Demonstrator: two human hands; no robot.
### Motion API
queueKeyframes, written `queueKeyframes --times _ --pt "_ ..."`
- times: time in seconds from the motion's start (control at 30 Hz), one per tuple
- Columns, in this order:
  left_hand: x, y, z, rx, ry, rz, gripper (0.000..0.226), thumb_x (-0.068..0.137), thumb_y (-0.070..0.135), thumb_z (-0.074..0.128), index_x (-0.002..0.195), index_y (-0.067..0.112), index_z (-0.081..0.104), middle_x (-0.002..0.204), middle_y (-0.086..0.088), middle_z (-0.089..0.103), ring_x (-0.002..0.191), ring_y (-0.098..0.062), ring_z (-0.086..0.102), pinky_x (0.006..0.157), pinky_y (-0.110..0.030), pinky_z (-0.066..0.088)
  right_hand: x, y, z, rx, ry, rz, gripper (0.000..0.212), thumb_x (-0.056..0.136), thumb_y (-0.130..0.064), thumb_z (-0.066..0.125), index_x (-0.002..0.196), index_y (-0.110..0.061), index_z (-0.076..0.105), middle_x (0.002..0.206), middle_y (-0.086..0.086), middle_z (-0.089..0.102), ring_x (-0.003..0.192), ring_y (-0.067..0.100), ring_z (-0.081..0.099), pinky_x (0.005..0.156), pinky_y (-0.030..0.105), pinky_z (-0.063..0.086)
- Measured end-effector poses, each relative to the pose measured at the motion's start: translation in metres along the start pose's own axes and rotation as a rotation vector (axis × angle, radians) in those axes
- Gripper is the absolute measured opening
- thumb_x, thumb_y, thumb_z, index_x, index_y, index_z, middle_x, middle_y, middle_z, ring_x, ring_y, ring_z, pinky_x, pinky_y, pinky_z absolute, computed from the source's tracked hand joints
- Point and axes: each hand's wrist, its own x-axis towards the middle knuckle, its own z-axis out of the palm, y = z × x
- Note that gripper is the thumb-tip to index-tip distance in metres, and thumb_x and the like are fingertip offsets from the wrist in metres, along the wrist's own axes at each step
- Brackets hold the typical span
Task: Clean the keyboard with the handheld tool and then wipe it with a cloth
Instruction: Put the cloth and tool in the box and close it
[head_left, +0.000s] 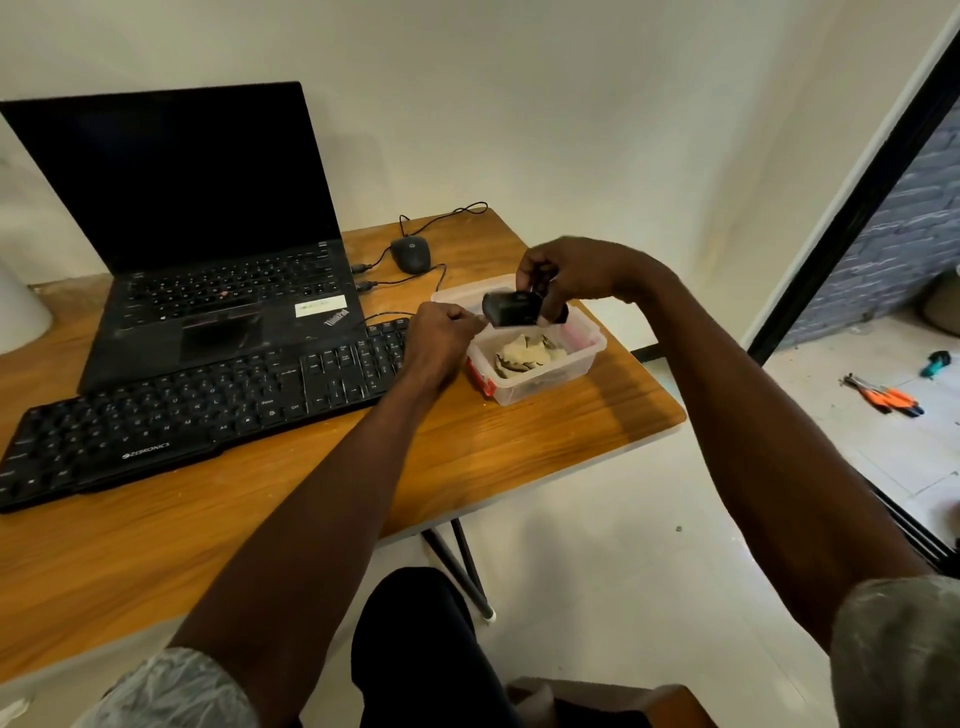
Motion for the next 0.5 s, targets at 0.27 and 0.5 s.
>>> queueKeyframes --times 0.27,0.5 --pt "0.002 0.001 0.003 -0.014 0.037 -0.043 0.013 0.083 0.027 0.074 0.084 0.014 0.076 0.08 0.0 0.072 0.076 -0.015 0.067 0.072 -0.037 0.056 -0.006 0.01 0.034 -0.258 -0.08 0.032 0.036 0.075 0.003 0.072 0.107 -0.011 0.062 0.112 0.003 0.06 0.102 0.021 0.055 0.075 0.024 0.046" --pt "0.002 0.001 0.004 0.011 0.049 -0.029 0.012 0.085 0.025 0.072 0.085 0.013 0.075 0.087 -0.002 0.072 0.076 -0.013 0.066 0.068 -0.032 0.055 0.003 0.011 0.037 -0.322 -0.117 0.01 0.037 0.073 0.003 0.075 0.098 -0.016 0.056 0.117 0.006 0.06 0.104 0.022 0.055 0.082 0.027 0.049"
